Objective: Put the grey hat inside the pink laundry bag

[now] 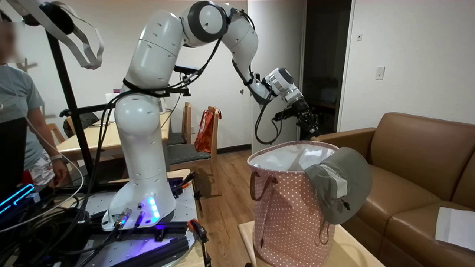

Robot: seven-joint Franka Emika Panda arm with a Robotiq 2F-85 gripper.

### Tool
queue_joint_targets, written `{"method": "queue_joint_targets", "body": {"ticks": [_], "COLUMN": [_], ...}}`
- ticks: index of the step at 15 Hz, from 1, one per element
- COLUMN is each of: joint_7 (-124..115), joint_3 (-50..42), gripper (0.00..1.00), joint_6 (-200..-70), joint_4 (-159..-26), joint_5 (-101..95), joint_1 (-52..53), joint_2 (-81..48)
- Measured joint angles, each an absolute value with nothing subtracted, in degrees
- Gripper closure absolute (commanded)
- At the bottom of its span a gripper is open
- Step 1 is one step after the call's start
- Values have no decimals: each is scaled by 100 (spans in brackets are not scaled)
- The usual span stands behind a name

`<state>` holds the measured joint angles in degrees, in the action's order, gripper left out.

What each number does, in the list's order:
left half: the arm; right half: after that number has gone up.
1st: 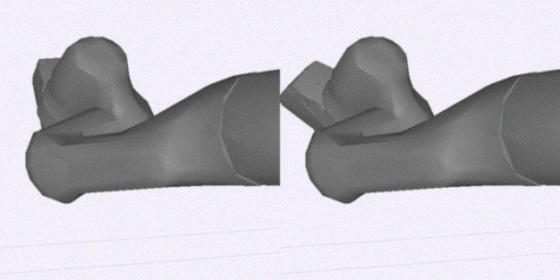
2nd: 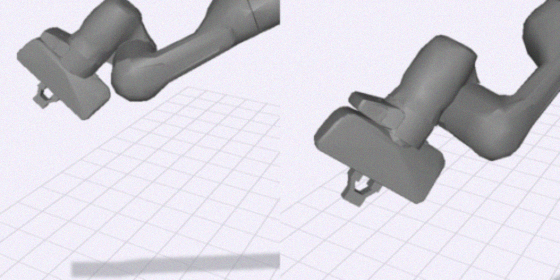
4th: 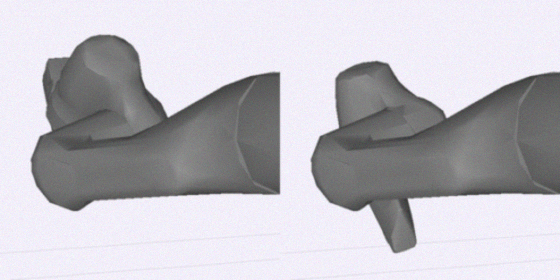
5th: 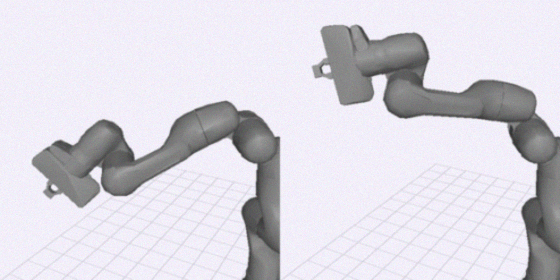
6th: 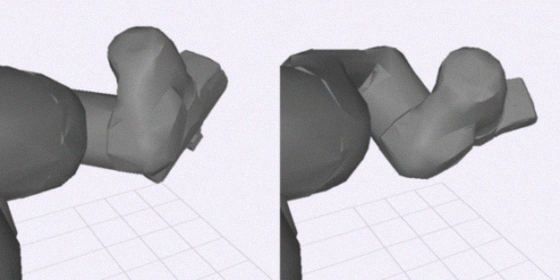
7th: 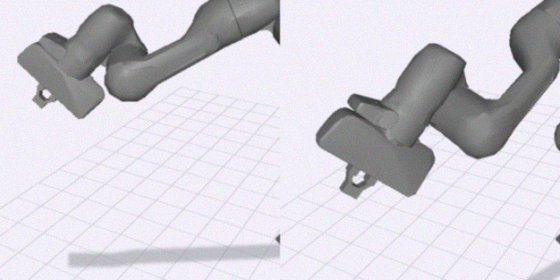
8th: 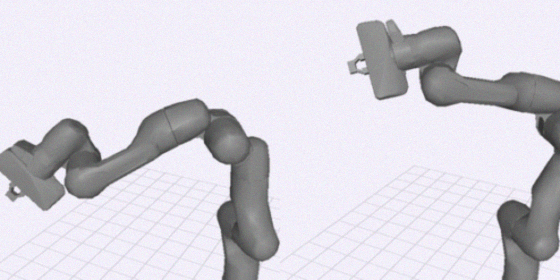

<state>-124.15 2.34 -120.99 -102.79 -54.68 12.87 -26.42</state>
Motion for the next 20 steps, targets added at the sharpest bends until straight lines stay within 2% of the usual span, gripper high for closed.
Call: {"method": "queue_joint_targets", "body": {"ticks": [10,20], "joint_7": [-12463,-13156], "joint_3": [25,101], "gripper": [2,0], "joint_6": [-9957,-9652], "joint_4": [-10439,-9618], "joint_5": [-5537,-5467], "joint_1": [1319,1525], "joint_2": [-2982,-4402]}}
